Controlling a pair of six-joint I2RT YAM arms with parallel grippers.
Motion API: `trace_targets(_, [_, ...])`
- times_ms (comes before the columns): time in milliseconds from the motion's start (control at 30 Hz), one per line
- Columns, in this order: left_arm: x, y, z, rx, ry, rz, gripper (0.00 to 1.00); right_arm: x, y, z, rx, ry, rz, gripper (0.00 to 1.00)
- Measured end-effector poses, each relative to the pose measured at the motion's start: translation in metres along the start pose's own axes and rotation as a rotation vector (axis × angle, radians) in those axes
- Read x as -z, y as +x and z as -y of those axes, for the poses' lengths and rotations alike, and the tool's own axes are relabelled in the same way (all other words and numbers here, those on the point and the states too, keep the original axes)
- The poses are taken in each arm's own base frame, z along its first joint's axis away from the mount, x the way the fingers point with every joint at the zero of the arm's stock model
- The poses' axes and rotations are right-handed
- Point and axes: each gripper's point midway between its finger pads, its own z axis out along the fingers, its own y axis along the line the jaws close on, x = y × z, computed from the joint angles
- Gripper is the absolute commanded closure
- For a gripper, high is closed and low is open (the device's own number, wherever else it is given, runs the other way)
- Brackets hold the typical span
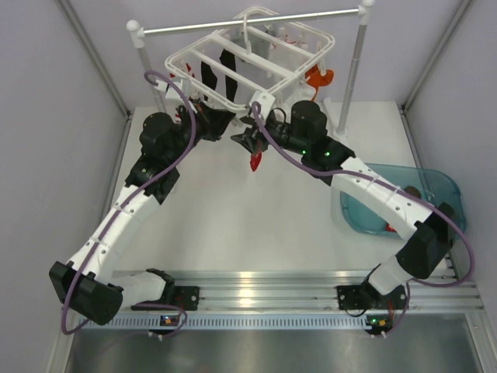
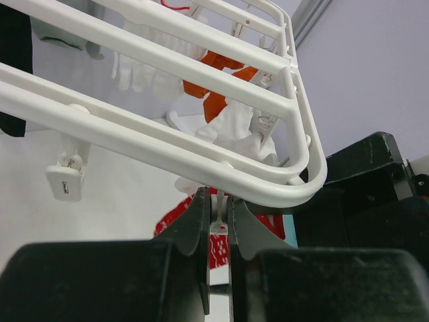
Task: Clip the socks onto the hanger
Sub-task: Open the clamp at the hanger, then adjust the sock in the bin.
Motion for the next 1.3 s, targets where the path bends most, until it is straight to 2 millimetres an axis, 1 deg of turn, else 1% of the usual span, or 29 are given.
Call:
trace_targets(33, [0.0,0.0,0.0,0.001,0.001,-0.001,1.0,0.001,0.002,-0.002,-0.005,-0.01,-0.011,0.43])
trace_targets(67, [0.0,0.001,0.0,0.001,0.002,-0.002,1.0,0.002,0.004,-0.003,-0.011,-0.02,-0.021,0.37])
trace_targets(100, [0.0,0.001,0.0,0.001,0.003,-0.003,1.0,0.004,0.005,-0.004,-0.02,-0.03,-0.03,0.33])
trace_targets(133, [-0.001,0.001,0.0,0.0,0.003,-0.003,1.0,0.008,0.006,-0.005,-0.028,-0.053,-0.042,0.29])
trace_targets(167, [-0.001,0.0,0.001,0.0,0.004,-0.003,1.0,0.012,0.006,-0.005,-0.039,-0.067,-0.05,0.23])
trace_targets(200, [-0.001,-0.001,0.001,-0.001,0.005,-0.001,1.0,0.017,0.006,-0.004,-0.051,-0.085,-0.06,0.2])
trace_targets(233, [-0.001,-0.001,0.001,-0.001,0.005,0.0,1.0,0.025,0.004,-0.001,-0.061,-0.105,-0.066,0.14])
trace_targets(267, [-0.001,-0.001,0.001,-0.003,0.004,0.0,1.0,0.031,0.003,0.002,-0.068,-0.113,-0.071,0.1])
trace_targets(333, [-0.001,-0.001,0.001,-0.007,0.003,-0.001,1.0,0.056,0.001,0.014,-0.099,-0.131,-0.098,0.03])
trace_targets(367, [-0.001,-0.001,0.001,-0.009,0.003,-0.001,1.0,0.069,0.002,0.02,-0.108,-0.132,-0.116,0.02])
trace_targets(433, [-0.002,-0.001,0.001,-0.014,0.004,-0.002,1.0,0.095,0.01,0.031,-0.123,-0.123,-0.164,0.04])
trace_targets(467, [-0.002,-0.002,0.001,-0.015,0.004,-0.002,1.0,0.114,0.017,0.037,-0.131,-0.115,-0.202,0.05])
trace_targets(567, [-0.002,-0.002,0.001,-0.018,0.004,-0.002,1.0,0.158,0.041,0.05,-0.163,-0.083,-0.305,0.09])
trace_targets(667, [-0.002,-0.002,0.001,-0.022,0.004,-0.002,1.0,0.215,0.085,0.072,-0.204,0.012,-0.455,0.12])
trace_targets(700, [-0.002,-0.002,0.001,-0.022,0.004,-0.002,1.0,0.238,0.104,0.08,-0.23,0.057,-0.523,0.12])
trace_targets(733, [-0.002,-0.002,0.001,-0.023,0.004,-0.002,1.0,0.258,0.12,0.086,-0.252,0.091,-0.58,0.13])
trace_targets(767, [-0.002,-0.002,0.001,-0.023,0.005,-0.003,1.0,0.282,0.138,0.089,-0.278,0.123,-0.652,0.17])
trace_targets(800, [-0.002,-0.002,0.001,-0.023,0.006,-0.004,1.0,0.307,0.155,0.094,-0.301,0.158,-0.725,0.19])
trace_targets(833, [-0.002,-0.002,0.001,-0.023,0.007,-0.004,1.0,0.33,0.168,0.097,-0.323,0.187,-0.791,0.24])
trace_targets(867, [-0.002,-0.002,0.001,-0.023,0.008,-0.005,1.0,0.349,0.179,0.102,-0.333,0.212,-0.844,0.31])
trace_targets(900, [-0.002,-0.001,0.002,-0.023,0.01,-0.006,1.0,0.373,0.192,0.107,-0.355,0.248,-0.911,0.34])
trace_targets(933, [-0.002,-0.001,0.002,-0.023,0.01,-0.006,1.0,0.394,0.203,0.11,-0.388,0.281,-0.964,0.39])
trace_targets(967, [-0.002,-0.001,0.002,-0.023,0.01,-0.006,1.0,0.415,0.213,0.113,-0.423,0.317,-1.016,0.5])
trace_targets(1000, [-0.002,-0.001,0.002,-0.023,0.01,-0.006,1.0,0.438,0.224,0.116,-0.462,0.36,-1.07,0.52])
trace_targets(1100, [-0.002,-0.001,0.002,-0.023,0.012,-0.006,1.0,0.495,0.242,0.123,-0.584,0.538,-1.174,0.55])
trace_targets(1133, [-0.002,-0.001,0.002,-0.023,0.012,-0.006,1.0,0.514,0.245,0.126,-0.613,0.62,-1.207,0.58])
trace_targets(1200, [-0.002,-0.001,0.002,-0.022,0.013,-0.006,1.0,0.543,0.25,0.128,-0.631,0.771,-1.259,0.6])
trace_targets(1233, [-0.002,-0.001,0.002,-0.022,0.013,-0.006,1.0,0.553,0.253,0.125,-0.638,0.829,-1.281,0.6])
trace_targets(1300, [-0.002,-0.002,0.002,-0.022,0.014,-0.005,1.0,0.564,0.261,0.114,-0.654,0.907,-1.321,0.61])
